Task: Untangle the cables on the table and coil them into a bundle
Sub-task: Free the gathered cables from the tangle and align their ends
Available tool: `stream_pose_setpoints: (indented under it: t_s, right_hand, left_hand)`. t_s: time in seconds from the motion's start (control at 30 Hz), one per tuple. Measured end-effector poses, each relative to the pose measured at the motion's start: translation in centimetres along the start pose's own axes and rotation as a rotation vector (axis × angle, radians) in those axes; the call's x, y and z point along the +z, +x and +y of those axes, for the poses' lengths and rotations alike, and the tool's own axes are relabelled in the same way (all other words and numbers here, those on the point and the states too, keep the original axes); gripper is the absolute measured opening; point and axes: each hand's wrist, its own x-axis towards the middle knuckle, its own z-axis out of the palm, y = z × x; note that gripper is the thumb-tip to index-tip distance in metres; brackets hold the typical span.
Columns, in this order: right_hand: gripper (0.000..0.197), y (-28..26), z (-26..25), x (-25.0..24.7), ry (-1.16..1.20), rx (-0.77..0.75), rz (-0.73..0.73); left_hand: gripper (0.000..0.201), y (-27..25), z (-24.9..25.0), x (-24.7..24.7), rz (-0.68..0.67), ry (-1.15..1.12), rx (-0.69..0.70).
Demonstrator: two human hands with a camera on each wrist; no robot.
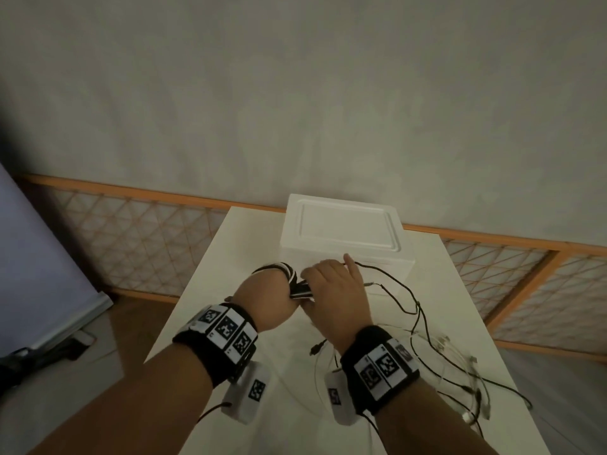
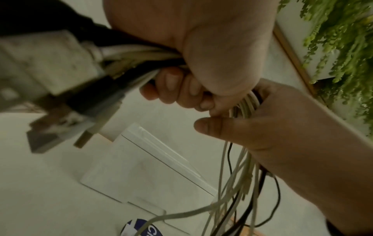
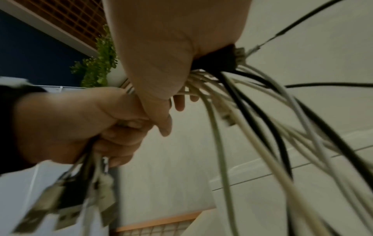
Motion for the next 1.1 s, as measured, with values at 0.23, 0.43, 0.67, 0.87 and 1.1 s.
stream_pose_setpoints:
  t_s: [0.23, 0.43, 0.67, 0.87, 1.1]
  right_hand:
    - [0.034, 0.7, 1.3, -0.2, 0.009, 0.05, 0.036]
    - [0.03, 2.1, 1.7, -2.2, 0.006, -0.159, 0.069]
    - [0.015, 2.2, 2.9, -2.8, 0.115, -0.151, -0.055]
    - [0.014, -0.9, 1.7, -0.2, -0.063, 0.025, -0.5]
    - [0.012, -3.3, -0.7, 0.6, -0.015, -0.009, -0.526]
  left_hand:
    - [0.029, -1.4, -0.4, 0.8, -0.187, -0.349, -0.078]
    - [0.04, -2.0, 0.8, 0.4, -0.504, -0.764, -0.052]
    - [0.037, -0.8, 1.5, 0.5, -0.636, -0.746, -0.024]
    - [0.024, 1.8, -2.8, 3.2, -0.3, 0.359, 0.218]
    - [0.007, 2.0, -4.1, 4.9, -0.424, 0.733, 0.383]
